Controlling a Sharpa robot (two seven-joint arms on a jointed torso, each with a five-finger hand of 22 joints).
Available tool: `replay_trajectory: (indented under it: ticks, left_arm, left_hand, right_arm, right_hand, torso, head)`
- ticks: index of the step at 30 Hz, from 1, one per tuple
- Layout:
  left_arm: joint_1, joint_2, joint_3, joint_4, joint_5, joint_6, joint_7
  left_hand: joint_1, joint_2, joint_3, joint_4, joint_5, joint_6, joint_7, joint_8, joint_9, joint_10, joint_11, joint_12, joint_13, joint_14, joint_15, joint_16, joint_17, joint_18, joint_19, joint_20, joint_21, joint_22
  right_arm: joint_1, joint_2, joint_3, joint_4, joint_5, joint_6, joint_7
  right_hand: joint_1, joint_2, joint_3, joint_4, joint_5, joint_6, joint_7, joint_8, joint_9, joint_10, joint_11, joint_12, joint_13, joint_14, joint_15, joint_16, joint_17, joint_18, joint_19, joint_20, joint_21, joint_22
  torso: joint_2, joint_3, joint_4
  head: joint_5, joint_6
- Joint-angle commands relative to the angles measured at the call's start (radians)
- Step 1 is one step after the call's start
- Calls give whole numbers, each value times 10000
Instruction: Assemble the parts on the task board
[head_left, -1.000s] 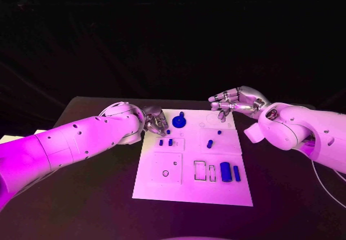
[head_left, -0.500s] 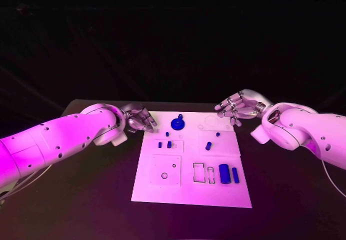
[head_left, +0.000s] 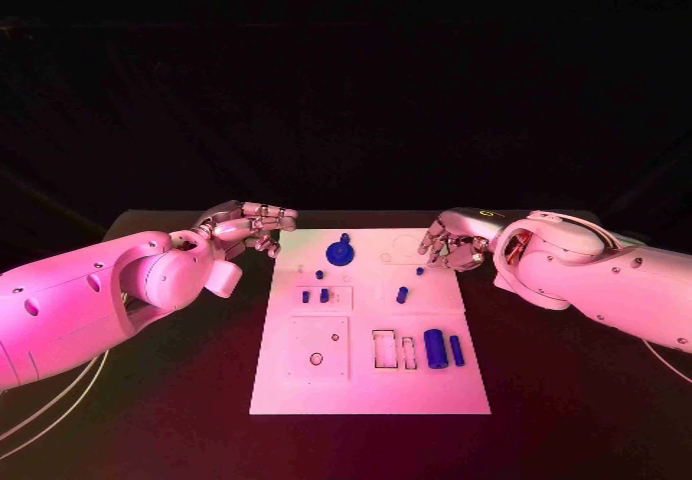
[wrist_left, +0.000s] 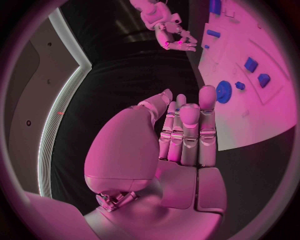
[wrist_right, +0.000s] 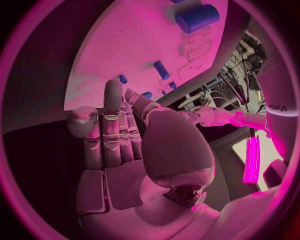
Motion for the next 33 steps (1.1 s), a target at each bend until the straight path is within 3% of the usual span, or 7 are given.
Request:
replay_trajectory:
  ticks: [1,7,27,33]
  left_arm:
    - [-30,-39,4,191,1793,-426,999]
    - [-62,-145,1,515,1908,-474,1184]
    - [-81,-217,-1,808,1939,-446,1136]
    - [-81,-222,-1,843,1939,-543,1043]
  left_hand:
    - [-98,-11,-60,-17,38,21,-11,57,-14,-71,2,32,8,-55,5,-32,-12,103,-52,3,-39,-18]
    - [-102,-4,-80,-15,41,24,-13,62,-17,-79,1,49,17,-71,5,-54,-48,111,-70,4,-101,-63]
    - [-151,-12,-225,-2,40,-73,33,35,-63,-221,41,108,51,-112,31,-112,-159,123,-87,19,-318,-226]
    - [-126,30,-263,-9,42,-206,108,-15,-95,-368,106,118,58,-144,72,-135,-214,133,-115,45,-490,-354]
  right_arm:
    - [-96,64,3,25,-2134,531,-858]
    - [-255,173,4,62,-2491,431,-1002]
    - [-465,547,6,-60,-2443,367,-913]
    - [-476,657,6,-169,-2365,679,-936]
  right_hand:
    - [-113,-64,52,45,-82,71,-13,-97,-6,-155,11,-118,-32,81,79,68,63,-75,59,13,72,64]
    - [-162,-169,122,96,-140,6,21,-256,-22,-390,89,-372,-62,10,132,156,167,-67,-23,58,121,84]
    - [-99,-44,394,198,-372,66,52,-402,-4,-353,113,-510,-51,-49,153,305,317,-62,-79,96,246,186]
    - [-1,209,713,295,-780,264,-5,-398,33,-296,59,-574,-54,-64,104,391,397,-67,-82,76,354,308]
  torso:
    - [-1,7,17]
    - [16,12,-19]
    - [-3,7,15]
    - [-3,7,9]
  head:
    - [-25,19]
    - [7,20]
    - [2,-63]
    - [29,-68]
